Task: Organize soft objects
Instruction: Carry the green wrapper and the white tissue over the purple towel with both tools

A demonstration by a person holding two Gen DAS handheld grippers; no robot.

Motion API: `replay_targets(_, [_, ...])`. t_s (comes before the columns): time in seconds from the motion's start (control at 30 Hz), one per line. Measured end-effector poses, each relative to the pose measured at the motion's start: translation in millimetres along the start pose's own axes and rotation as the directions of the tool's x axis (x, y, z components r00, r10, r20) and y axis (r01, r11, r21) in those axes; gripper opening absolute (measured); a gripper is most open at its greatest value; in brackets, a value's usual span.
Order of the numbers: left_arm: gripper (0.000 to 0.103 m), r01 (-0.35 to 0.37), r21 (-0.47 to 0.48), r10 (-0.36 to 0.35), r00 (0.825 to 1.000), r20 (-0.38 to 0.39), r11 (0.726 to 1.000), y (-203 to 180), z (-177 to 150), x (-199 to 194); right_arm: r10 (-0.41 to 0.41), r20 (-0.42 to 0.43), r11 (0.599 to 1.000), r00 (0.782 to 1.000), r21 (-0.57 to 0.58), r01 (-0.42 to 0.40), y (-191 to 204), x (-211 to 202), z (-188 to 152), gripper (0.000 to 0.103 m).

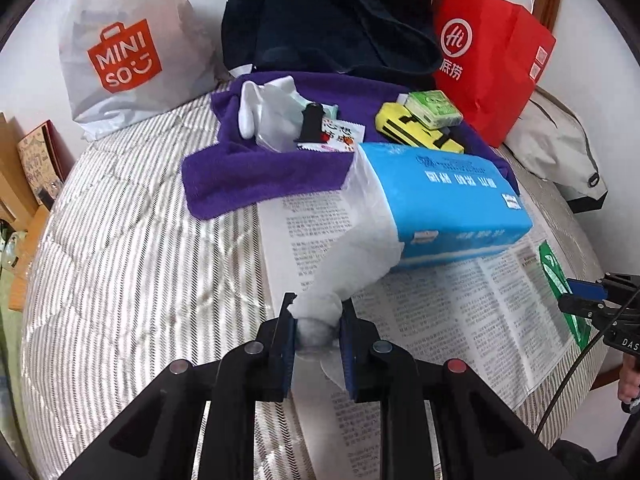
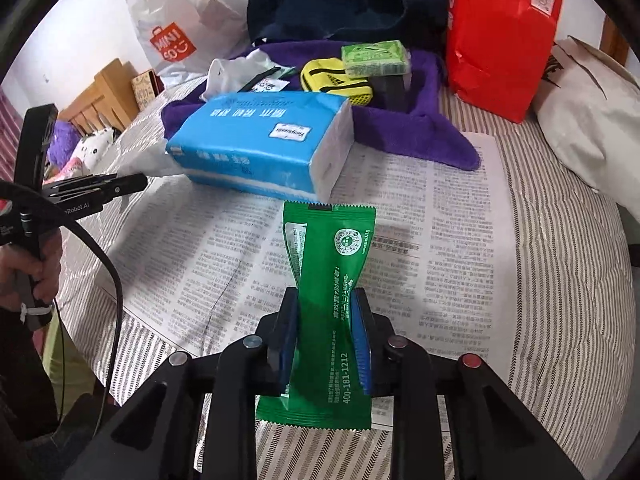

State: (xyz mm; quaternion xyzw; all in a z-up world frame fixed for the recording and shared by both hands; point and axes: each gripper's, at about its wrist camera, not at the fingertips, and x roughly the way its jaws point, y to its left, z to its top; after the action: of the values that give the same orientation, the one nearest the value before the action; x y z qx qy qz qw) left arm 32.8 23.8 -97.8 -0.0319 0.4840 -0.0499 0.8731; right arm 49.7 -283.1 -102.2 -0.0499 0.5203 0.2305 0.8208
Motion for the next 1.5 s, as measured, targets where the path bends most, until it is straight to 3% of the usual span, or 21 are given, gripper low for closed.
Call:
replay_targets(0.63, [0.019, -0.005, -0.015, 0.005, 1.0, 0.018, 1.0, 3, 12, -13, 0.028, 0.072, 0.999, 0.997, 0.032, -0.03, -17, -26, 19, 0.026])
replay_targets(1.03, [0.019, -0.024, -0.012, 0.024, 0.998, 0.06, 1.0, 2, 41, -25, 0.027, 0.141, 1.0, 0.99, 0.001, -0.027, -16, -34, 61, 0.026])
replay_targets(1.5, [0.019, -0.011, 0.001, 0.011, 0.997, 0.076, 1.0, 0, 80, -16, 0.047, 0.176, 0.999, 0.983, -0.011, -0.045, -21, -15, 116, 0.026])
